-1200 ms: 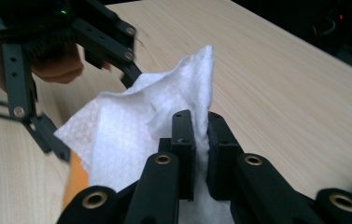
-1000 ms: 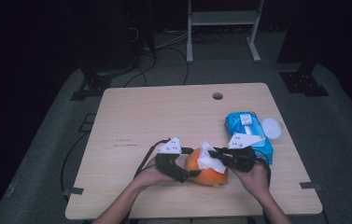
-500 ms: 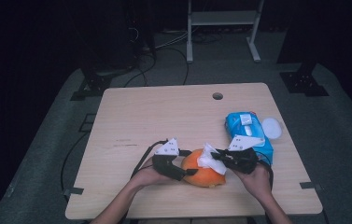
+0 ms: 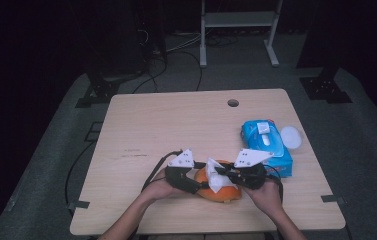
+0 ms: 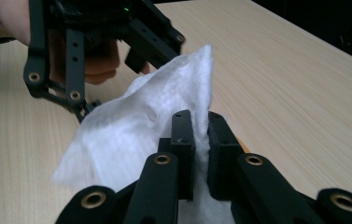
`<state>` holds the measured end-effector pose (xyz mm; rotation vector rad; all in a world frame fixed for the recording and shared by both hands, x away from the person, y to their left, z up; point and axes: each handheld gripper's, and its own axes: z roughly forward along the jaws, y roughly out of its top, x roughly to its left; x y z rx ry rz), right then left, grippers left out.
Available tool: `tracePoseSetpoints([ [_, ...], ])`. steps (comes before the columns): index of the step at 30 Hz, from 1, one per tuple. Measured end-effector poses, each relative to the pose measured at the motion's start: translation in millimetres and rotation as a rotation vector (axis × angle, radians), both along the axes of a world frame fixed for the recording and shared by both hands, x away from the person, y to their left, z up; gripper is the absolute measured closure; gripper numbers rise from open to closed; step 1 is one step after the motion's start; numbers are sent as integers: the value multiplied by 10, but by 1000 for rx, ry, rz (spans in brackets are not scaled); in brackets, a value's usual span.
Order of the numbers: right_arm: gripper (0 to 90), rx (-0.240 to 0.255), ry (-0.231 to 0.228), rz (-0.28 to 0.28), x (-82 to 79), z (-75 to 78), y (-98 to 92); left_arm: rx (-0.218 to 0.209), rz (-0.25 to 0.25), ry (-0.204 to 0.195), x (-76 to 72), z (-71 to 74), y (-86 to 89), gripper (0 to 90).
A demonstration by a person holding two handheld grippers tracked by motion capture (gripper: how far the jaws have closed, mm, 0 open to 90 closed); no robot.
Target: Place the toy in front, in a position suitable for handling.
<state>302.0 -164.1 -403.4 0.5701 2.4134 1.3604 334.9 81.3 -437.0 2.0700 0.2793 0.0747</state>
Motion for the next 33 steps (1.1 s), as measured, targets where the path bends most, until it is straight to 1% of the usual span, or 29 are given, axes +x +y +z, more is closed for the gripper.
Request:
tracePoseSetpoints([
  [1, 825, -3, 1, -6, 16, -7, -28, 2, 7, 4, 15, -6, 22, 337],
  [4, 825, -18, 14, -56, 55, -56, -178, -13, 29, 37, 65, -38, 91, 346],
  [5, 825, -9, 29, -70, 60, -68, -227, -17, 34, 44, 80, -48, 102, 348],
  [7, 826, -4, 29, -83, 61, -70, -262, -18, 42, 52, 100, -56, 101, 350],
  [9, 825, 4, 18, -73, 41, -43, -214, -14, 51, 56, 108, -61, 95, 350],
  [11, 824, 18, 5, -26, 8, -12, -125, -17, 58, 69, 126, -70, 114, 351],
  [12, 823, 13, -2, -6, -14, -2, -79, -17, 60, 76, 137, -78, 131, 351],
  [14, 823, -17, -20, 8, -37, 1, -28, -26, 59, 89, 154, -96, 167, 351],
  [16, 823, -16, -7, 7, -13, -11, -71, -27, 57, 94, 157, -102, 184, 353],
  [18, 823, -17, 9, -13, 23, -34, -169, -29, 59, 99, 161, -105, 194, 353],
  [20, 822, -14, 29, -38, 38, -60, -276, -29, 47, 99, 160, -100, 197, 344],
  [21, 822, -8, 41, -42, 46, -69, -318, -39, 33, 104, 152, -66, 178, 320],
  [22, 822, -2, 51, -44, 48, -75, -344, -53, 23, 96, 138, -21, 158, 248],
  [23, 822, -7, 45, -46, 41, -73, -336, -73, 17, 79, 118, 16, 139, 214],
  [24, 822, -10, 39, -41, 36, -69, -322, -92, 12, 61, 97, 51, 120, 202],
  [25, 822, -5, 37, -31, 32, -61, -305, -102, 8, 51, 73, 87, 87, 201],
  [26, 822, 7, 35, -17, 26, -50, -273, -85, 14, 38, 59, 106, 51, 202],
  [27, 822, 8, 23, -6, 19, -37, -234, -55, 21, 11, 54, 102, 24, 211],
  [28, 822, -1, 11, 1, 11, -27, -193, -43, 22, 6, 55, 80, 21, 228],
  [29, 822, -14, -1, 2, 6, -23, -166, -51, 20, 22, 71, 54, 40, 248],
  [30, 821, -19, 1, 1, 4, -27, -157, -52, 22, 33, 87, 33, 66, 273],
  [31, 821, -12, 4, 3, 12, -39, -171, -48, 22, 30, 96, 18, 89, 299],
  [32, 822, -3, 15, 2, 22, -54, -194, -44, 22, 30, 103, 11, 108, 315],
  [33, 822, 6, 27, -2, 33, -71, -223, -43, 25, 41, 111, 7, 121, 321],
])
